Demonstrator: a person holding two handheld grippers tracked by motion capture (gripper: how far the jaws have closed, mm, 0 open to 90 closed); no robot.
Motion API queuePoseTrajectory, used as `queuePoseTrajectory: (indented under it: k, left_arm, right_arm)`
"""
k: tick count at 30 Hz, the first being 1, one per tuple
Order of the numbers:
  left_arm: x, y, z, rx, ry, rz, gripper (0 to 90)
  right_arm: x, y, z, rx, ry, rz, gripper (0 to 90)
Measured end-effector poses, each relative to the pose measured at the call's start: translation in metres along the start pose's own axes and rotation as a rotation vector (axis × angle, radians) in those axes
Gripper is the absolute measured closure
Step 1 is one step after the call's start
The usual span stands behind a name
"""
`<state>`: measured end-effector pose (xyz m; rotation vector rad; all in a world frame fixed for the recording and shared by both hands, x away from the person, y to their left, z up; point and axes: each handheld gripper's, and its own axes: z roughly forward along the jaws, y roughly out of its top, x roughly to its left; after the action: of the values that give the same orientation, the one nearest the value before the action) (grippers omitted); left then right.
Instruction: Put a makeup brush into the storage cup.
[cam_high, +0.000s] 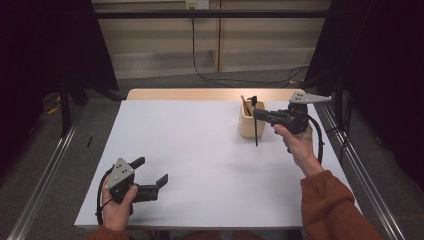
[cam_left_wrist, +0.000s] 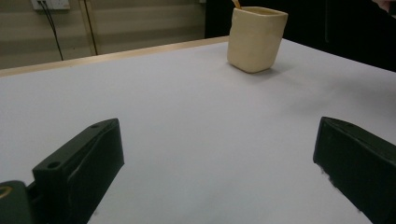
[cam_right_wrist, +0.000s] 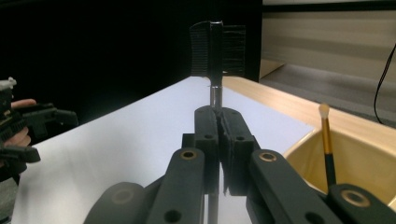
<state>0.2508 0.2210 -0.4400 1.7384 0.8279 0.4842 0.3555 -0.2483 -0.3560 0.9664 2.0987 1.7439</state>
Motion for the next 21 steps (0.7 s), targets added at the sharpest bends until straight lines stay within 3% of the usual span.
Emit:
queuePoseTrajectory:
  k: [21]
  left_arm:
    - [0.001,0.001,0.001,0.006,0.001,0.008,1.7]
  right_arm:
    - [-0.012,0.043,0.010,-0.021,-0.047,-0.036,86.1]
